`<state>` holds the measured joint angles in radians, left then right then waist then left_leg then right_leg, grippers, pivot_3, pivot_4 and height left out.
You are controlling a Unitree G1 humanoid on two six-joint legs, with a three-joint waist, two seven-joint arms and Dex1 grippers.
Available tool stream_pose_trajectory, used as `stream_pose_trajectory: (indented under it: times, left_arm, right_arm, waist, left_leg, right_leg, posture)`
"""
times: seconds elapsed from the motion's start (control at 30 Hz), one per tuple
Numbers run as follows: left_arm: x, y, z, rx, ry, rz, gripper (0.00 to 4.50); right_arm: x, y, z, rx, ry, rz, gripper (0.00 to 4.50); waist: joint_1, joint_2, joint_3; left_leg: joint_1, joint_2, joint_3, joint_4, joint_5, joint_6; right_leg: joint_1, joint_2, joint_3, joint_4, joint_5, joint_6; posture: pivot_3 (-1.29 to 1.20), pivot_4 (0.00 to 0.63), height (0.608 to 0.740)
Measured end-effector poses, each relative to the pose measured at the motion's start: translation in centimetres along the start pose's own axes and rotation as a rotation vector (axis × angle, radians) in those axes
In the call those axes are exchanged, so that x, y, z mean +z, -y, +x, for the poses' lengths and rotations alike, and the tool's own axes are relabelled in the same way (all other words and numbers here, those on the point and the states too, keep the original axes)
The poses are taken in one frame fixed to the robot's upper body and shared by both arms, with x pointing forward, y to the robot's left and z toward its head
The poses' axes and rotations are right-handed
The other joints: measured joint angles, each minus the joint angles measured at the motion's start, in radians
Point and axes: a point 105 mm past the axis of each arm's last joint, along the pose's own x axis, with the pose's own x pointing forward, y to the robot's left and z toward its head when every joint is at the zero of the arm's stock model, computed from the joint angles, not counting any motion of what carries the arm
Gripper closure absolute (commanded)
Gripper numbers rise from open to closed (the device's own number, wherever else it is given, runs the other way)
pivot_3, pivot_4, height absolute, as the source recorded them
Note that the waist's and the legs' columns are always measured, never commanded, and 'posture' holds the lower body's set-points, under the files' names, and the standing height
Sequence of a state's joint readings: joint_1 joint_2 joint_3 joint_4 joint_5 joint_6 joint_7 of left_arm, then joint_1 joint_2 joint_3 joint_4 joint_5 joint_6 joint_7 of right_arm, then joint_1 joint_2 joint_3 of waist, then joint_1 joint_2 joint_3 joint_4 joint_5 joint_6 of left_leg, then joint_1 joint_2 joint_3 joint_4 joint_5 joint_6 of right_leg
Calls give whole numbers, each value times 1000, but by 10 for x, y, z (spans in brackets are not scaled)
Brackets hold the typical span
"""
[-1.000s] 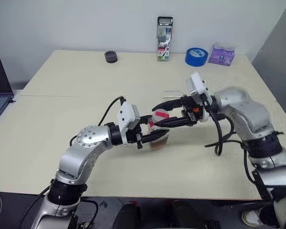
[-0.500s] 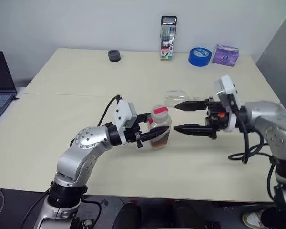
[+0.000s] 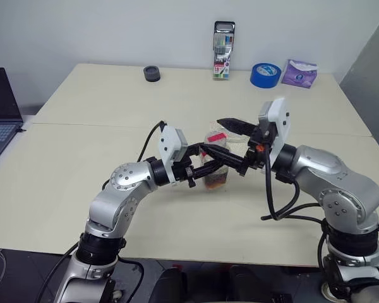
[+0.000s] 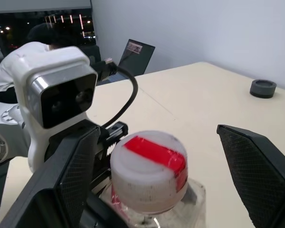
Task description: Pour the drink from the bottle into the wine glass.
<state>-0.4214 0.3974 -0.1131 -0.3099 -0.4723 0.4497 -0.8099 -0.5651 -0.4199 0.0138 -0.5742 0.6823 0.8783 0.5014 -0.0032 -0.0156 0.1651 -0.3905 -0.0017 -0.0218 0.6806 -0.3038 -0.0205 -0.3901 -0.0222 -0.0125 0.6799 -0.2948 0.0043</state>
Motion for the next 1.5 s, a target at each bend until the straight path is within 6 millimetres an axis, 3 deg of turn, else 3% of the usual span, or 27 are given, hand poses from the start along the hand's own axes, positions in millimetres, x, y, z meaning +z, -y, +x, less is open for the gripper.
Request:
stream_pose_trajectory:
  times: [0.13, 0.27, 0.53, 0.87, 1.0, 1.07, 1.13, 1.3, 1.4, 1.5]
  left_arm:
    - [1, 0, 1, 2, 3, 3, 2391]
    - [1, -1, 1, 7, 1, 5, 2391]
    - [-3, 2, 2, 4, -6, -2, 2391]
    - [-1, 7, -5, -38, -26, 19, 2391]
    - [-2, 8, -6, -42, -29, 1, 2391]
    - [-6, 10, -8, -49, -41, -9, 2391]
    - [-5, 11, -9, -50, -37, -8, 2391]
    - [-3, 10, -8, -47, -29, 1, 2391]
    - [0, 9, -6, -48, -17, 10, 2391]
    - [2, 7, -5, -48, -10, 17, 2391]
  right_arm:
    - [0, 0, 0, 4, 0, 6, 1200]
    - [-1, -5, 0, 31, -3, 16, 2701]
    - [-4, -3, -3, 90, -28, 5, 2722]
    - [4, 16, 8, 558, -169, -59, 2722]
    - [5, 29, 1, 589, -210, -49, 1310]
    - [6, 47, -15, 500, -250, -50, 603]
    - [3, 51, -30, 451, -276, -33, 22]
    - [-9, 24, -43, 425, -273, 40, 22]
    - [-1, 8, -38, 403, -216, 22, 22]
    - [4, -3, -19, 344, -120, 26, 22]
  waist:
    - [0, 0, 0]
    - [0, 0, 0]
    - [-1, 0, 0]
    - [-8, 1, 1]
    - [1, 1, 1]
    - [10, 0, 1]
    - [14, 0, 1]
    - [5, 1, 1]
    - [1, 1, 1]
    - [-2, 1, 1]
  left_leg:
    - [0, 0, 0, 0, 0, 1]
    - [0, 0, 0, 0, -2, 3]
    - [0, 0, 0, 0, -2, 3]
    - [1, 0, 0, 0, -2, 4]
    - [0, 0, 0, 0, -2, 4]
    - [-3, -2, -1, 1, -2, 4]
    - [-4, -2, -1, 1, -2, 3]
    - [-3, -2, -1, 0, -2, 3]
    - [-1, -1, -1, 0, -2, 4]
    - [0, -1, -1, 0, -2, 4]
  right_leg:
    - [0, 0, 0, 0, 0, 0]
    - [0, 0, 0, 0, 0, 0]
    - [0, 0, 0, 0, 0, 0]
    - [0, 0, 0, 0, 0, 0]
    - [0, -1, 0, -2, 0, 0]
    - [0, -3, -1, -3, 0, 0]
    - [0, -3, -2, -4, 0, 0]
    - [-1, -3, -1, -2, 0, 0]
    - [-1, -2, -1, 0, 0, 0]
    - [0, -1, 0, 1, 0, 0]
  posture:
    - [0, 150, 740]
    - [0, 150, 740]
    - [0, 150, 740]
    - [0, 150, 740]
    - [0, 150, 740]
    - [0, 150, 740]
    - [0, 150, 740]
    - [0, 150, 740]
    - [0, 150, 740]
    - [0, 150, 740]
